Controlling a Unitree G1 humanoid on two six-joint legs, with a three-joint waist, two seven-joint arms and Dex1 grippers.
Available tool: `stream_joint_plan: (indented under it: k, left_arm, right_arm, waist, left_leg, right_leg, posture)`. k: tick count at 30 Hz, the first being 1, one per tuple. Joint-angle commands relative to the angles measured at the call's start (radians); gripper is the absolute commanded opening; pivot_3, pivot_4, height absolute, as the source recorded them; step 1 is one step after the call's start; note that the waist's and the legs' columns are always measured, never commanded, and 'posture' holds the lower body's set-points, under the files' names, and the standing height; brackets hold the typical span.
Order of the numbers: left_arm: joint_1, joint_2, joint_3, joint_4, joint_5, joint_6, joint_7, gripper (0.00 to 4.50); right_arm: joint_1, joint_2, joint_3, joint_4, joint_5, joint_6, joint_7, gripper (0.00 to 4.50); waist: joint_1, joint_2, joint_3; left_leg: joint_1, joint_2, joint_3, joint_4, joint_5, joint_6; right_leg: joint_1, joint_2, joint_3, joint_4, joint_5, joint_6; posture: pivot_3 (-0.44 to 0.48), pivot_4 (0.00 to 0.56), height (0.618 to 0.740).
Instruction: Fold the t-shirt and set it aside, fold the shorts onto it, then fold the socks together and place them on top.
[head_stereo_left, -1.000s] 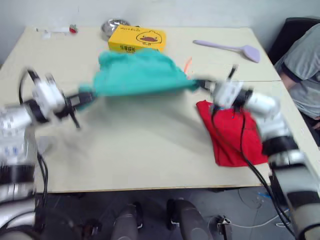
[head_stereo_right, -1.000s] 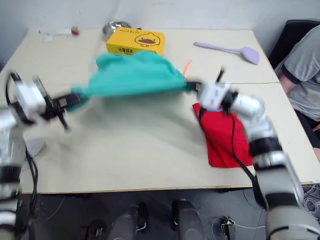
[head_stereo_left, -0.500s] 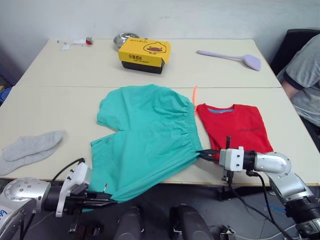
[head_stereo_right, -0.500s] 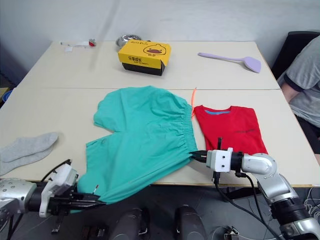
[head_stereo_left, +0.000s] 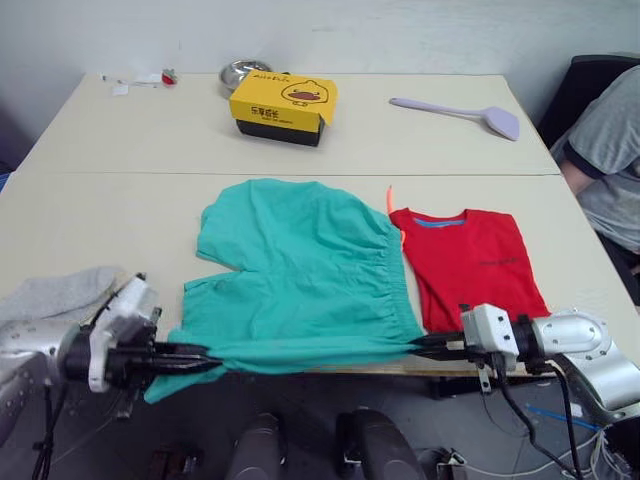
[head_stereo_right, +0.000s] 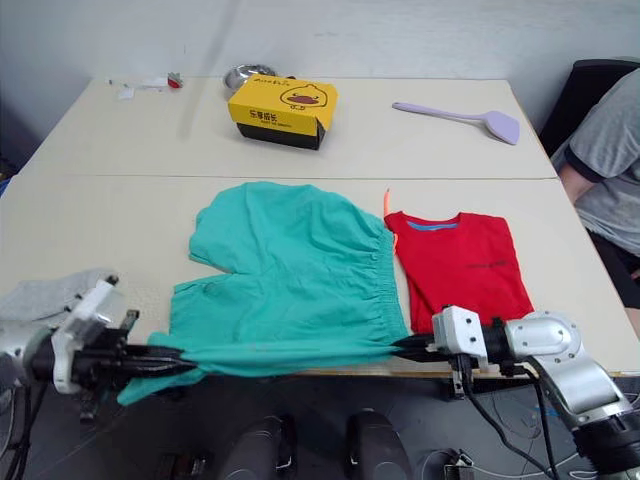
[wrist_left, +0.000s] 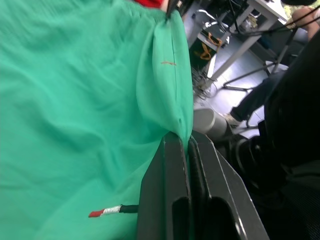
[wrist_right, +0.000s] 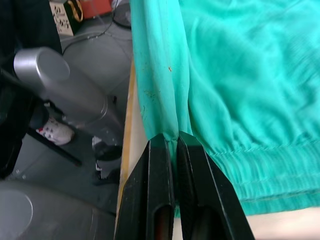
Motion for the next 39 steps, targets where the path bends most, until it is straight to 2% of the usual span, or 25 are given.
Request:
stream_joint_plan:
  k: [1, 5, 8, 11, 13, 16, 20, 23, 31, 36, 39]
  left_arm:
    - [-0.149, 0.025, 0.002, 0.103, 0.017, -0.012, -0.019, 0.02]
    - [-0.382, -0.011, -0.084, 0.221, 0.089, -0.056, -0.012, 0.02]
    - [-0.572, -0.065, -0.157, 0.336, 0.164, -0.109, 0.004, 0.02]
    - [-0.802, -0.186, -0.232, 0.561, 0.312, -0.281, 0.053, 0.02]
    - [-0.891, -0.231, -0.261, 0.679, 0.389, -0.359, 0.072, 0.02]
    - [-1.007, -0.292, -0.291, 0.874, 0.496, -0.501, 0.115, 0.02]
    - [-1.113, -0.351, -0.324, 1.114, 0.620, -0.683, 0.183, 0.02]
    - [-1.170, -0.394, -0.312, 1.243, 0.662, -0.798, 0.243, 0.02]
    - [-1.272, -0.461, -0.314, 1.488, 0.766, -0.934, 0.379, 0.02]
    - [-1.298, -0.488, -0.259, 1.550, 0.759, -0.934, 0.517, 1.35]
    - [-1.291, -0.488, -0.220, 1.552, 0.747, -0.940, 0.570, 2.35]
  right_arm:
    - [-0.057, -0.021, -0.065, -0.037, 0.067, 0.135, -0.010, 0.00]
    - [-0.132, 0.009, -0.094, -0.035, 0.086, 0.211, -0.054, 0.00]
    - [-0.218, 0.052, -0.109, 0.004, 0.064, 0.259, -0.139, 0.00]
    - [-0.351, 0.115, -0.098, 0.093, 0.014, 0.310, -0.232, 0.00]
    - [-0.403, 0.146, -0.089, 0.146, -0.028, 0.319, -0.269, 0.00]
    - [-0.476, 0.205, -0.080, 0.241, -0.104, 0.305, -0.349, 0.00]
    - [-0.532, 0.274, -0.067, 0.332, -0.198, 0.261, -0.428, 0.00]
    - [-0.546, 0.308, -0.067, 0.361, -0.238, 0.236, -0.468, 0.00]
    - [-0.572, 0.388, -0.074, 0.399, -0.326, 0.220, -0.624, 0.00]
    - [-0.548, 0.441, -0.097, 0.376, -0.288, 0.263, -0.648, 0.00]
    - [-0.533, 0.451, -0.110, 0.359, -0.291, 0.268, -0.665, 0.87]
  waist:
    - [0.001, 0.000, 0.000]
    - [0.003, -0.001, 0.001]
    - [0.003, -0.002, 0.001]
    - [0.002, -0.002, 0.001]
    - [-0.001, -0.002, 0.001]
    - [-0.002, -0.002, 0.001]
    - [0.000, -0.002, 0.001]
    - [0.000, -0.002, 0.001]
    - [-0.001, -0.003, 0.001]
    - [-0.004, -0.003, 0.001]
    - [-0.002, -0.003, 0.001]
  left_leg:
    - [0.000, 0.000, 0.000, 0.000, 0.000, 0.000]
    - [-0.001, 0.000, 0.000, 0.001, 0.001, 0.000]
    - [-0.002, 0.000, 0.001, 0.001, 0.000, 0.001]
    - [-0.007, 0.000, 0.001, 0.006, 0.001, 0.000]
    - [-0.015, 0.002, 0.001, 0.013, 0.001, 0.000]
    - [-0.016, 0.003, 0.006, 0.015, 0.001, -0.001]
    - [-0.028, 0.004, 0.008, 0.021, 0.001, -0.001]
    - [-0.030, 0.005, 0.009, 0.024, 0.001, -0.001]
    - [-0.030, 0.005, 0.009, 0.033, 0.000, 0.001]
    - [-0.030, 0.006, 0.009, 0.033, 0.000, 0.001]
    - [-0.030, 0.007, 0.009, 0.032, 0.000, 0.001]
  right_leg:
    - [0.000, 0.000, 0.000, 0.000, 0.000, 0.000]
    - [-0.001, 0.000, 0.000, 0.000, 0.002, 0.000]
    - [-0.001, 0.000, 0.000, -0.002, 0.002, 0.001]
    - [-0.003, 0.000, -0.001, 0.000, 0.003, 0.002]
    - [-0.009, 0.001, -0.003, 0.002, 0.004, 0.003]
    - [-0.012, 0.001, 0.000, 0.003, 0.004, 0.004]
    - [-0.024, 0.002, 0.001, 0.009, 0.004, 0.004]
    - [-0.026, 0.002, 0.001, 0.011, 0.004, 0.004]
    - [-0.026, 0.002, 0.002, 0.016, 0.007, 0.005]
    - [-0.026, 0.002, 0.003, 0.016, 0.008, 0.005]
    - [-0.026, 0.003, 0.003, 0.015, 0.008, 0.005]
  posture:
    - [0.000, 0.150, 0.740]
    - [0.000, 0.150, 0.740]
    - [0.000, 0.150, 0.740]
    - [0.000, 0.150, 0.740]
    - [0.000, 0.150, 0.740]
    - [0.000, 0.150, 0.740]
    - [0.000, 0.150, 0.740]
    - [0.000, 0.150, 0.740]
    - [0.000, 0.150, 0.740]
    - [0.000, 0.150, 0.740]
    - [0.000, 0.150, 0.740]
